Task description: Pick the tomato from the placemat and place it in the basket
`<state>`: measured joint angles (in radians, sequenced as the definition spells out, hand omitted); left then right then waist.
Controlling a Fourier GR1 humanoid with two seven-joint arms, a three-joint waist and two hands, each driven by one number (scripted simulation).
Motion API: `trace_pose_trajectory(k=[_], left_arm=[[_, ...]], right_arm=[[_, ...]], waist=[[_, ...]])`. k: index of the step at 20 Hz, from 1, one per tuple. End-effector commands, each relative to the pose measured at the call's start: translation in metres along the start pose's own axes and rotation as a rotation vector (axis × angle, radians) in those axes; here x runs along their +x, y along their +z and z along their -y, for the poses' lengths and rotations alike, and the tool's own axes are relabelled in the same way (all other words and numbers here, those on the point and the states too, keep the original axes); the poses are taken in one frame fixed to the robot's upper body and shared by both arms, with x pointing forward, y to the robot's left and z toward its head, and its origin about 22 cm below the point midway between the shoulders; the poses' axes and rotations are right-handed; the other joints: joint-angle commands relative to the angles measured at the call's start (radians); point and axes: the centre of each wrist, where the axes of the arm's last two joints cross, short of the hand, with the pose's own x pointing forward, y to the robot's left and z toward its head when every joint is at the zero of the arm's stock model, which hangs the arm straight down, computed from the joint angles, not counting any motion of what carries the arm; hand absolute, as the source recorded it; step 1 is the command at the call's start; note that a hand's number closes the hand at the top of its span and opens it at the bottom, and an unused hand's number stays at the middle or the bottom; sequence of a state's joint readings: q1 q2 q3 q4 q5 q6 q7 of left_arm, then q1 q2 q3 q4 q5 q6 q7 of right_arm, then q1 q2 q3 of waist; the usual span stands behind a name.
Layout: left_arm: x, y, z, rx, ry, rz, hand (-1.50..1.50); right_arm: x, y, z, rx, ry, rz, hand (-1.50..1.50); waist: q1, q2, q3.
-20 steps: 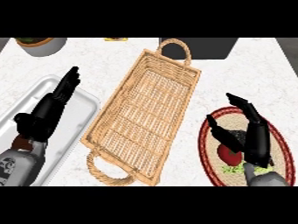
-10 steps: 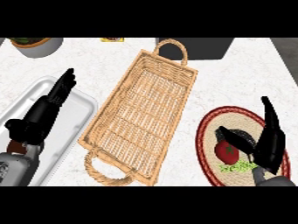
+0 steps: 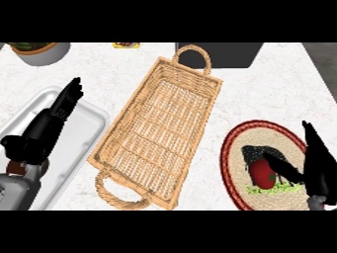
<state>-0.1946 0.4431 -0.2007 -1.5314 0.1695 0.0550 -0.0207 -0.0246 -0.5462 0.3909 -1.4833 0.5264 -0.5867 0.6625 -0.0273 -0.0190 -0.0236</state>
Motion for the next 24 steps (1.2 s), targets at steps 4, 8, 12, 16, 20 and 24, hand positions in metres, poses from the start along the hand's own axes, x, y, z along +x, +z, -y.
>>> trace_pose_trajectory(k=[4,8,12,16,20,24], left_arm=[[-0.005,0.004,-0.001,0.01,0.01,-0.019,0.0],[-0.005,0.013,-0.003,0.006,0.017,-0.021,0.0],[0.001,0.012,-0.008,0.022,0.023,0.003,0.0],[0.004,0.008,-0.007,-0.002,0.017,0.017,0.0],[0.002,-0.006,0.009,0.0,0.023,0.012,0.0],[0.015,0.004,0.006,-0.031,0.025,0.017,0.0]], right_arm=[[0.061,0.037,0.039,0.19,0.12,-0.088,-1.5],[0.089,0.072,0.082,0.186,0.12,-0.111,-1.5],[0.099,0.102,0.121,0.156,0.151,-0.108,-1.5],[0.098,0.113,0.125,0.099,0.089,-0.136,-1.5],[0.098,0.116,0.123,0.096,0.033,-0.144,-1.5],[0.087,0.112,0.097,0.051,0.019,-0.15,-1.5]], waist=[[-0.011,-0.004,0.009],[-0.015,-0.006,0.014],[-0.01,0.003,0.017],[0.005,0.013,0.019],[0.013,0.019,0.022],[0.023,0.016,0.023]])
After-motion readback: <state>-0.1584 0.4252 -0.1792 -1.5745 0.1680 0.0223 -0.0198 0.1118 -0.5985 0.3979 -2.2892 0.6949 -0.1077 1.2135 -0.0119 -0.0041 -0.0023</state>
